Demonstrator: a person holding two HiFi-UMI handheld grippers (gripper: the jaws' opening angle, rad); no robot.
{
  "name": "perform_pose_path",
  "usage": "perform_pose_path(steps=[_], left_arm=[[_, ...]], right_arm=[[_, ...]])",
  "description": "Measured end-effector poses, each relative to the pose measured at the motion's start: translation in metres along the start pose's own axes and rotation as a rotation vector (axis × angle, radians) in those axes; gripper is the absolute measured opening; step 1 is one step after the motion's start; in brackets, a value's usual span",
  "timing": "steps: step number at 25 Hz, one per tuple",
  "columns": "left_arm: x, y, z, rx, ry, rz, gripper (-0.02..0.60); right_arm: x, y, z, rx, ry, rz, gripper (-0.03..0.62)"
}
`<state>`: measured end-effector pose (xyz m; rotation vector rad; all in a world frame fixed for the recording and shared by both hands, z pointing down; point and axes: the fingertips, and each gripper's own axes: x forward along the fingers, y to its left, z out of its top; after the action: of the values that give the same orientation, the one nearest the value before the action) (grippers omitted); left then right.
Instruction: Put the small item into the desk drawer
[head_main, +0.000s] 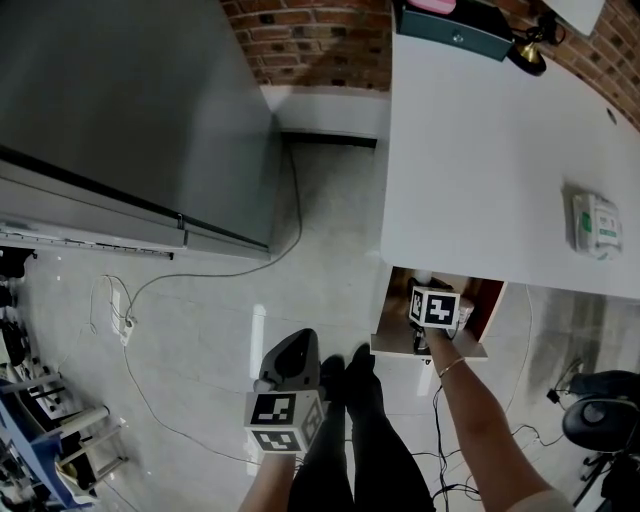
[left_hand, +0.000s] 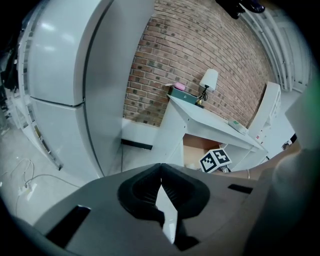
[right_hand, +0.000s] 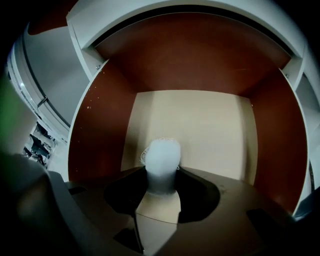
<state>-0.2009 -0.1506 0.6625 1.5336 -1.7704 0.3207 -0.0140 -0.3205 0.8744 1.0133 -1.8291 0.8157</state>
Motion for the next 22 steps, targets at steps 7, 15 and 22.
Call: perform_pose_path(steps=[7, 15, 22], left_arm=[[0.003, 0.007, -0.007, -0.020, 0.016, 0.015, 0.021], [0.006, 0.006, -0.012, -0.033, 0.030, 0.007, 0.021], [0.006, 0.002, -0.007, -0.032, 0.026, -0.004, 0.021]], right_arm=[[0.010, -0.002, -0.004, -0.014, 0.028, -0.010, 0.179], [0.013, -0.002, -0.005, -0.023, 0.007, -0.010, 0.196], [0.001, 0.006, -0.002, 0.000, -0.018, 0.031, 0.267]])
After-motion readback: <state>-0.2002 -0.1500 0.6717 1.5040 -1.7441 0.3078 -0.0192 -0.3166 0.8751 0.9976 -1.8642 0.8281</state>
